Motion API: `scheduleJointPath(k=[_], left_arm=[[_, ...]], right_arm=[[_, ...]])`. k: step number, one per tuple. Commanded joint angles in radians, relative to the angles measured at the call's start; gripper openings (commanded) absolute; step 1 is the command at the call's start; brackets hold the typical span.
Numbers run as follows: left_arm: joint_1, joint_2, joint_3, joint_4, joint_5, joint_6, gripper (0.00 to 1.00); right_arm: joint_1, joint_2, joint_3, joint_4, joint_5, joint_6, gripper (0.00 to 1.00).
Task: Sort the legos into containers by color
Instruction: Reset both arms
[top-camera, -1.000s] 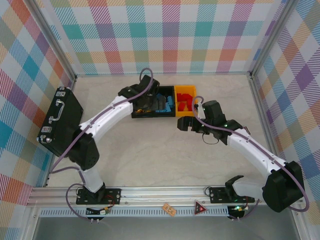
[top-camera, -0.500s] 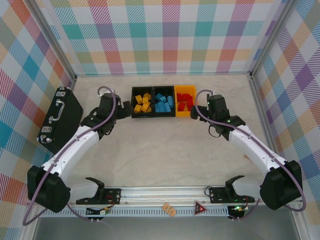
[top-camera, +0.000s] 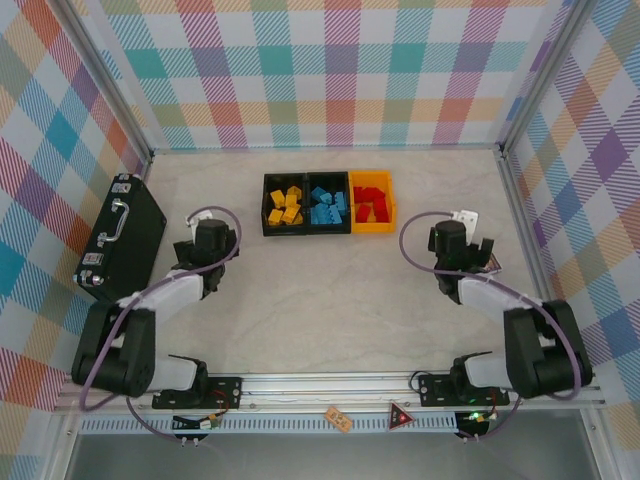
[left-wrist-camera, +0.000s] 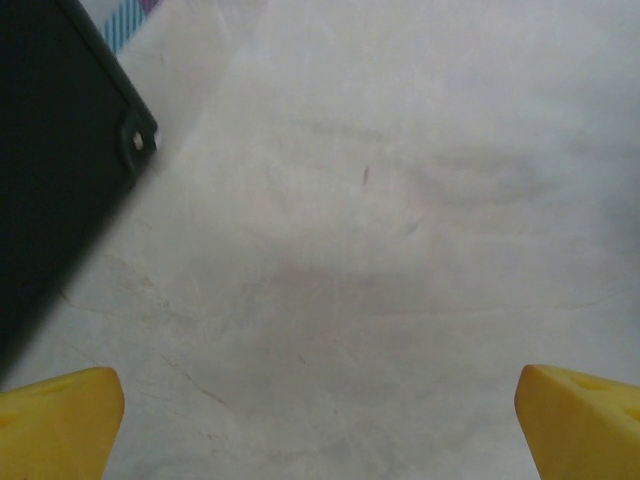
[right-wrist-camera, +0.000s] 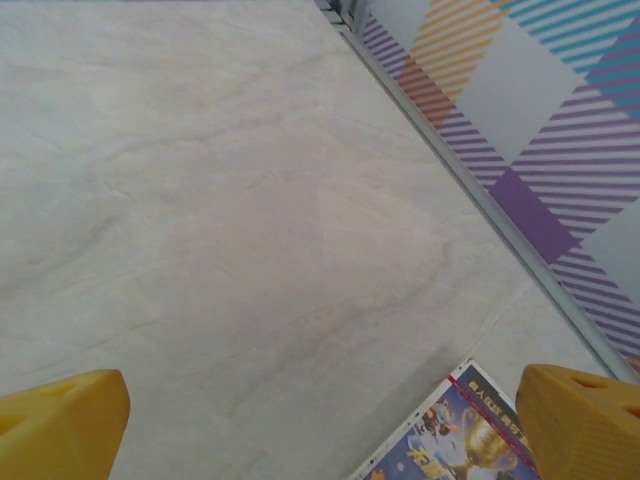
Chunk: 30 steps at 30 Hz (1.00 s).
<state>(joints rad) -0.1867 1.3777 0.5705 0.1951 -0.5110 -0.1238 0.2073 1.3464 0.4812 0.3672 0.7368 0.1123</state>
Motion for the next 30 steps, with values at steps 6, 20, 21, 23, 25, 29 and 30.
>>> scheduleJointPath(k=[6,20,21,23,25,29,30], left_arm=[[0.036,0.145,-0.186,0.673,0.141,0.147,1.0],[0.059,0.206,-0.181,0.715,0.17,0.135,1.0],[0.059,0.207,-0.181,0.716,0.172,0.136,1.0],[0.059,0.207,-0.181,0.716,0.171,0.136,1.0],[0.059,0.206,-0.181,0.715,0.172,0.136,1.0],[0.059,0.205,-0.182,0.717,0.171,0.135,1.0],[0.059,0.203,-0.182,0.716,0.171,0.135,1.0]], right_arm=[[-0.092,0.15,-0.046,0.415,-0.401,-0.096,0.99],[-0.146,0.191,-0.1,0.526,-0.548,-0.088,0.99],[-0.146,0.192,-0.101,0.533,-0.547,-0.09,0.99],[-0.146,0.193,-0.101,0.53,-0.551,-0.094,0.99],[-0.158,0.196,-0.083,0.498,-0.59,-0.087,0.99],[-0.172,0.194,-0.079,0.486,-0.617,-0.081,0.99],[-0.173,0.194,-0.082,0.49,-0.614,-0.083,0.99]])
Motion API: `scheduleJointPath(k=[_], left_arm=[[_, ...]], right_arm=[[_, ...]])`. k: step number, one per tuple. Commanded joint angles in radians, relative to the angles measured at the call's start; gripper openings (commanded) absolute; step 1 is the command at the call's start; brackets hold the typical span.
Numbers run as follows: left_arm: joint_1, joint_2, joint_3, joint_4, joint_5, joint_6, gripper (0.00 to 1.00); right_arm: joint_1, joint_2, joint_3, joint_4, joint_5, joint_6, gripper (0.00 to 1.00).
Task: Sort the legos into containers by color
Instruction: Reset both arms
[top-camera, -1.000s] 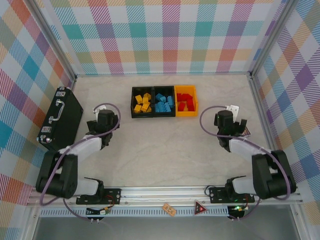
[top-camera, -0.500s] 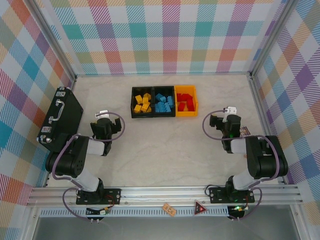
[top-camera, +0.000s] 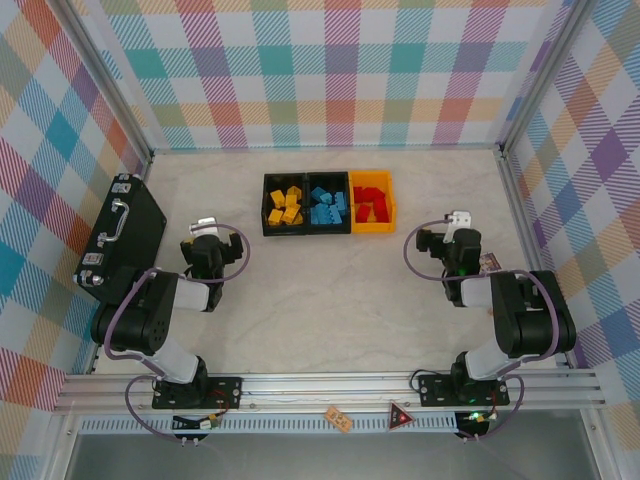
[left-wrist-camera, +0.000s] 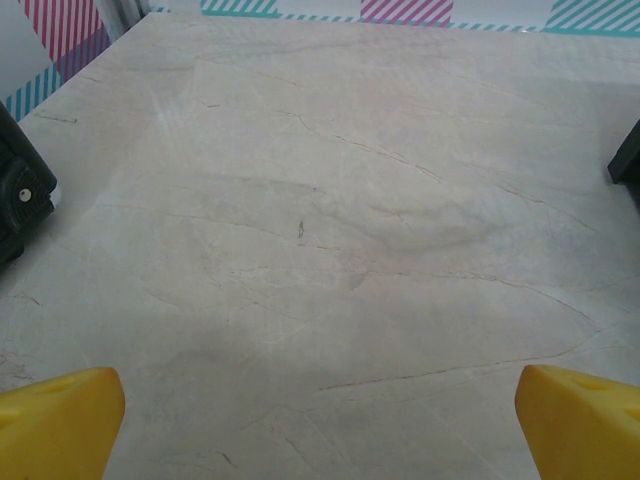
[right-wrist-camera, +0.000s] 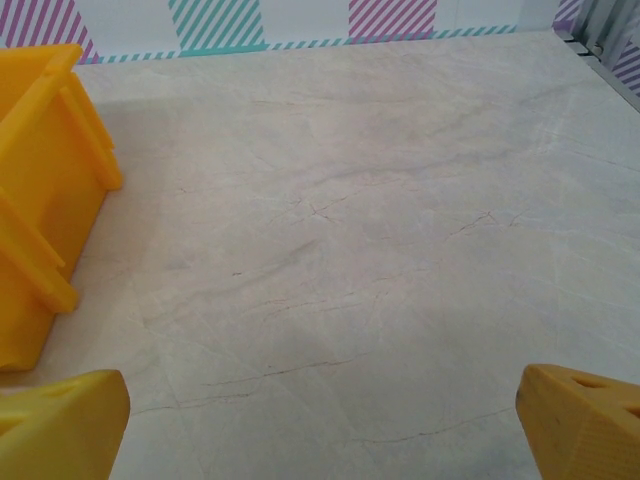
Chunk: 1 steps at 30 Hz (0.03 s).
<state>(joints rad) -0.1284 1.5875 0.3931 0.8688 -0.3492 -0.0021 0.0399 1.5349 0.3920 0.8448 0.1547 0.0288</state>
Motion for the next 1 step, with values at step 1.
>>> scheduleJointPath(k=[1], left_arm=[[0.001,-0.006,-0.005,0.044,0.01,0.014,1.0]], right_arm=[[-0.005,0.005,0.007,0.015,-0.029,0.0,0.99]])
